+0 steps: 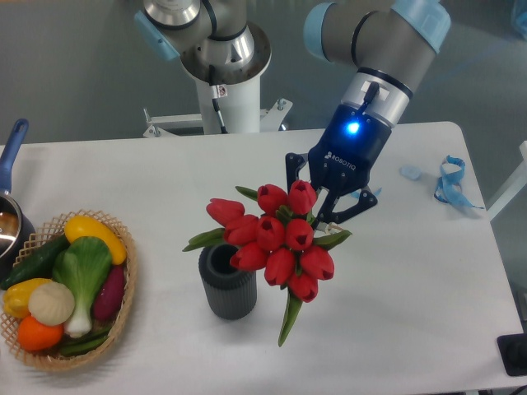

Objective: Insert the flowers into the vase
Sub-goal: 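Carry the red tulip bouquet with the gripper over the grey vase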

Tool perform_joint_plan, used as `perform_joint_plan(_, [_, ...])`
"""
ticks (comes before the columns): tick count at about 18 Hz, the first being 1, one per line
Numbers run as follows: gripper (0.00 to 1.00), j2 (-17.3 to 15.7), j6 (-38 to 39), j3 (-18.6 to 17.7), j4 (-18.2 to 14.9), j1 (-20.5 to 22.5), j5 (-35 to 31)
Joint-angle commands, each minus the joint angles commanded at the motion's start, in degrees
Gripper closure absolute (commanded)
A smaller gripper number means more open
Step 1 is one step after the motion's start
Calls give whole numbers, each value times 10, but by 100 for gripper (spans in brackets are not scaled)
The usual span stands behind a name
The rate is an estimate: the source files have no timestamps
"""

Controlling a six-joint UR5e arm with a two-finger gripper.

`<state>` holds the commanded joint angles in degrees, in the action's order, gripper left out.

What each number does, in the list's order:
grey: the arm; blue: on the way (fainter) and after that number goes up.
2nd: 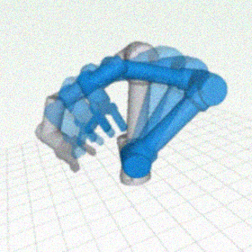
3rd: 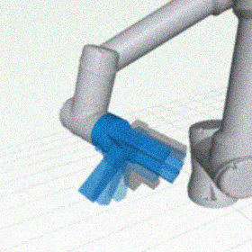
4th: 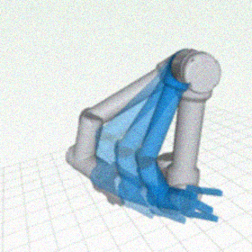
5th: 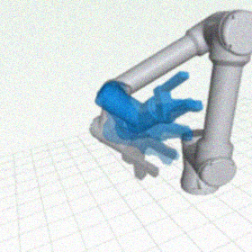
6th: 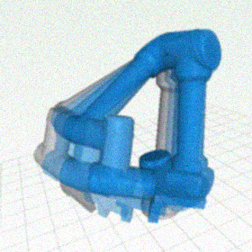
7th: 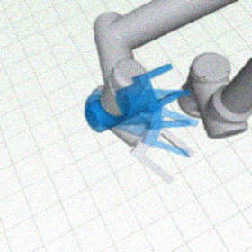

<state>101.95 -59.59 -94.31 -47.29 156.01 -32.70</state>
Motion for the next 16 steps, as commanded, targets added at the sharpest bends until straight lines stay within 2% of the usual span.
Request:
perform_joint_plan(2, [83,-4,0,-11,1,-1,-1])
perform_joint_plan(10, [83,-2,-3,-7,2,-2,-1])
perform_joint_plan(16, [83,8,-5,-6,20,-9,37])
